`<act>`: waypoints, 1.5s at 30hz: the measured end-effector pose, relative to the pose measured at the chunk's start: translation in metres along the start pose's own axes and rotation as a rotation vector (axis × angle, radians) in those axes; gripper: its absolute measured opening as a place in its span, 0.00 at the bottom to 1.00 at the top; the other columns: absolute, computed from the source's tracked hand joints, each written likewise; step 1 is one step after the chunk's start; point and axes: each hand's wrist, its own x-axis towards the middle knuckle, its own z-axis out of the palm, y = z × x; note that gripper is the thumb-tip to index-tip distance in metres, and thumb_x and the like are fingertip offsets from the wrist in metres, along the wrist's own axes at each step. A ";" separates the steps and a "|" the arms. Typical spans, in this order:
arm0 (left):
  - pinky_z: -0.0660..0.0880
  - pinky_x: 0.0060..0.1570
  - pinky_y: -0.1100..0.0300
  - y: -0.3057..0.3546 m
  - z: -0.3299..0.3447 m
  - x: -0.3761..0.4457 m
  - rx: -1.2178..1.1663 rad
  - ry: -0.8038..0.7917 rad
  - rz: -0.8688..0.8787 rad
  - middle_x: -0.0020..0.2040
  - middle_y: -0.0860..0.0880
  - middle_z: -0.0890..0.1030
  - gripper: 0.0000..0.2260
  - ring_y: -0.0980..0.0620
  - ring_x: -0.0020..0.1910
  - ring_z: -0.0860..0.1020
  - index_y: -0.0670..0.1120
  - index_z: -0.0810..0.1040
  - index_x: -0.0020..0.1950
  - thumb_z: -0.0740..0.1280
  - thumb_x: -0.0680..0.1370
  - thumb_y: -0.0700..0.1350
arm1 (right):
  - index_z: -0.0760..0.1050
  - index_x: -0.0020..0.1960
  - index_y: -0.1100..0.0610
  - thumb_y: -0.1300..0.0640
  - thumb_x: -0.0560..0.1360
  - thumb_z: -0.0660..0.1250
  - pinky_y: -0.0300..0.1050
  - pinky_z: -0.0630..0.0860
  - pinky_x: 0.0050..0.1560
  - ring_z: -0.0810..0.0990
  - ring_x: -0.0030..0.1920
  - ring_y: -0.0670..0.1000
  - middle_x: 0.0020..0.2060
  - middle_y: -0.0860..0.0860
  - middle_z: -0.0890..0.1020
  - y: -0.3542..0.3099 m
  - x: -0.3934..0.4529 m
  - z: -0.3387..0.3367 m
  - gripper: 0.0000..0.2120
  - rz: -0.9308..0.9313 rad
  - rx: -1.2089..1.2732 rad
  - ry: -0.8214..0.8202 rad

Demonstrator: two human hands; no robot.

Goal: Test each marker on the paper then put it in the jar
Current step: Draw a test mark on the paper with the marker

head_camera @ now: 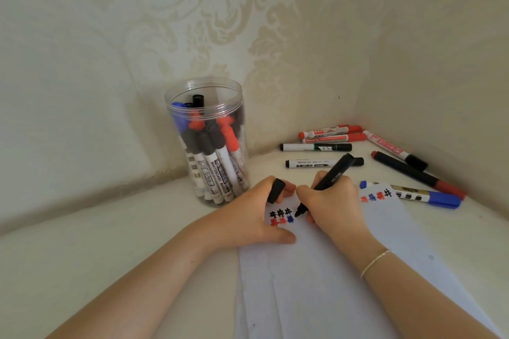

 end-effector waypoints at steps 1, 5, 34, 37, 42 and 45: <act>0.65 0.56 0.78 0.000 0.000 -0.001 0.006 0.003 0.002 0.61 0.61 0.71 0.33 0.71 0.60 0.68 0.54 0.66 0.69 0.77 0.68 0.50 | 0.71 0.35 0.61 0.62 0.68 0.68 0.39 0.72 0.26 0.73 0.21 0.47 0.26 0.55 0.75 0.000 0.000 0.000 0.07 -0.015 -0.009 0.006; 0.67 0.59 0.74 0.000 0.000 -0.003 -0.003 0.003 0.003 0.60 0.63 0.71 0.33 0.69 0.60 0.69 0.54 0.66 0.69 0.77 0.68 0.50 | 0.67 0.34 0.61 0.63 0.69 0.67 0.41 0.67 0.28 0.68 0.27 0.50 0.27 0.54 0.70 0.004 0.001 0.003 0.09 -0.069 -0.051 0.043; 0.70 0.63 0.64 -0.001 0.001 -0.003 0.001 -0.008 0.005 0.61 0.62 0.71 0.33 0.67 0.62 0.70 0.54 0.67 0.69 0.77 0.68 0.50 | 0.69 0.36 0.61 0.63 0.69 0.68 0.42 0.71 0.28 0.72 0.26 0.51 0.28 0.55 0.73 0.004 0.001 0.002 0.08 -0.040 0.003 0.022; 0.70 0.61 0.68 -0.001 0.001 -0.004 0.005 -0.007 0.013 0.60 0.63 0.71 0.32 0.67 0.61 0.70 0.54 0.67 0.69 0.77 0.69 0.49 | 0.67 0.34 0.60 0.64 0.69 0.67 0.38 0.66 0.27 0.67 0.27 0.49 0.27 0.53 0.69 0.003 0.001 0.002 0.10 -0.071 -0.029 0.009; 0.69 0.64 0.63 -0.002 0.001 -0.005 -0.123 0.031 0.010 0.62 0.60 0.74 0.17 0.67 0.62 0.70 0.53 0.70 0.67 0.66 0.78 0.50 | 0.70 0.36 0.60 0.62 0.72 0.70 0.35 0.69 0.22 0.70 0.20 0.46 0.22 0.53 0.72 0.002 0.000 -0.008 0.10 -0.038 0.313 0.008; 0.67 0.67 0.61 -0.002 0.001 -0.005 -0.232 0.073 -0.010 0.62 0.59 0.76 0.13 0.66 0.64 0.71 0.52 0.72 0.65 0.59 0.82 0.47 | 0.74 0.38 0.60 0.58 0.72 0.72 0.39 0.73 0.28 0.74 0.23 0.48 0.24 0.53 0.76 0.000 -0.001 -0.017 0.09 -0.051 0.606 -0.032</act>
